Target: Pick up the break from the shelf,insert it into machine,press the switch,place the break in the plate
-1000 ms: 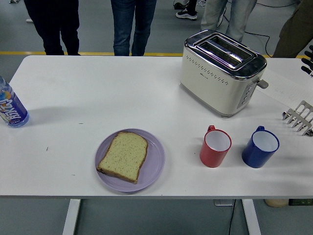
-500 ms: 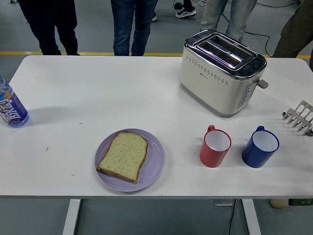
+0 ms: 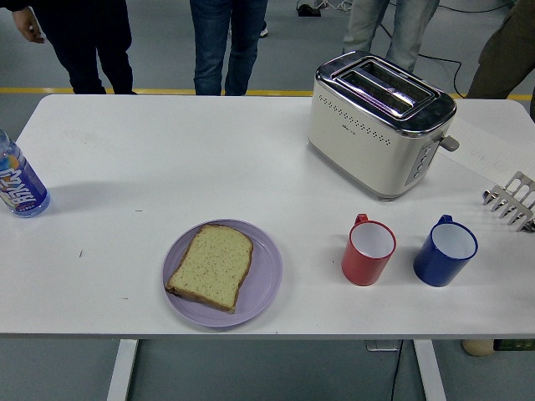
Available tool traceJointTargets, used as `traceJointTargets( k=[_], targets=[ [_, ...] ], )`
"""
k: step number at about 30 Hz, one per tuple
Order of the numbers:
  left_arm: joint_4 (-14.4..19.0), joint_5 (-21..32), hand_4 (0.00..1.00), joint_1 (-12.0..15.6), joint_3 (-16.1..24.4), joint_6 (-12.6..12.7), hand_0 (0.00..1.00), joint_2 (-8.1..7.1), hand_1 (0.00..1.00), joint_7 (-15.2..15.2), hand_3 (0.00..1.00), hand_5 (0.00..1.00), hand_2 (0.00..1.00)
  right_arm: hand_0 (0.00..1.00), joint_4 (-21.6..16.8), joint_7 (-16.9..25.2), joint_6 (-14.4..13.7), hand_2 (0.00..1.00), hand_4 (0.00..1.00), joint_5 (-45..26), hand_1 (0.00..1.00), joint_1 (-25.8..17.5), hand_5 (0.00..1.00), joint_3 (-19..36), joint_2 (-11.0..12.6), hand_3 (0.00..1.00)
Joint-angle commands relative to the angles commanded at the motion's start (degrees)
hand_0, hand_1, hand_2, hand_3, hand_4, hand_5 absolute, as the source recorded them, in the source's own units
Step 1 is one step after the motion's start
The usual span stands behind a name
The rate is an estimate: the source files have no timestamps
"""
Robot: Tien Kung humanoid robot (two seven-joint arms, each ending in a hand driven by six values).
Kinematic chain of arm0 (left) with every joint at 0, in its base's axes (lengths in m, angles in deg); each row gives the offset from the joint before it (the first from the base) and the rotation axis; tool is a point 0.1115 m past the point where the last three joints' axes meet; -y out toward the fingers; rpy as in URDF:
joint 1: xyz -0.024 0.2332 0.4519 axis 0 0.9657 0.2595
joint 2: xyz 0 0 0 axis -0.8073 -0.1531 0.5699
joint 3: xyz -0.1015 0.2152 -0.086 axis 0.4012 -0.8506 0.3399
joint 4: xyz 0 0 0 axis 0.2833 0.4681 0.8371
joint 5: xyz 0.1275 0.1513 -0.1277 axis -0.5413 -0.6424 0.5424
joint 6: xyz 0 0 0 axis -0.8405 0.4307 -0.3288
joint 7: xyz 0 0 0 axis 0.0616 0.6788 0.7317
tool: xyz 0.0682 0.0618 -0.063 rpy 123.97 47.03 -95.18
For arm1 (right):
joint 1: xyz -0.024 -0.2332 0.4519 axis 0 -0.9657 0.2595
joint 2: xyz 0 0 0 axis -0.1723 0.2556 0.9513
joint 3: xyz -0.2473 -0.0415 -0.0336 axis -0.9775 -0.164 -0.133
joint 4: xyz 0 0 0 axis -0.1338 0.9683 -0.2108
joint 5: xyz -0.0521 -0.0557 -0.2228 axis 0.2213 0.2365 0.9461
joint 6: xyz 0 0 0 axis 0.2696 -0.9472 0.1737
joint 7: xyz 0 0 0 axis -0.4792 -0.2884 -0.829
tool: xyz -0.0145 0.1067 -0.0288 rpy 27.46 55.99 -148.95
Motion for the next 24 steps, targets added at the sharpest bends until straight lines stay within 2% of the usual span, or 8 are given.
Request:
traceJointTargets(
  k=[5, 11, 12, 24],
  targets=[
    [0.0, -0.5, 0.318, 0.1, 0.3, -0.1, 0.628, 0.01, 0.494, -0.1, 0.537, 0.807, 0.495, 0.793, 0.5, -1.2, 1.9, 0.728, 0.468, -0.7, 0.742, -1.7, 0.342, 2.7, -1.2, 0.681],
    [0.0, -0.9, 0.318, 0.3, 0.5, -0.2, 0.628, -0.04, 0.493, -0.2, 0.537, 0.808, 0.496, 0.783, 1.0, -4.6, 6.2, 0.721, 0.469, -3.1, 0.734, -4.1, 0.344, 6.4, -1.8, 0.671],
    [0.0, -1.0, 0.318, 0.4, 0.5, -0.2, 0.628, -0.04, 0.494, -0.2, 0.537, 0.809, 0.498, 0.767, 1.0, -4.8, 6.5, 0.706, 0.469, -3.5, 0.707, -4.4, 0.344, 6.7, -1.8, 0.658],
    [0.0, -2.1, 0.317, 0.9, 1.3, -0.4, 0.627, 0.00, 0.494, -0.2, 0.537, 0.808, 0.499, 0.750, 1.6, -5.3, 7.4, 0.694, 0.462, -5.2, 0.689, -6.1, 0.329, 8.3, -3.2, 0.641]
  ],
)
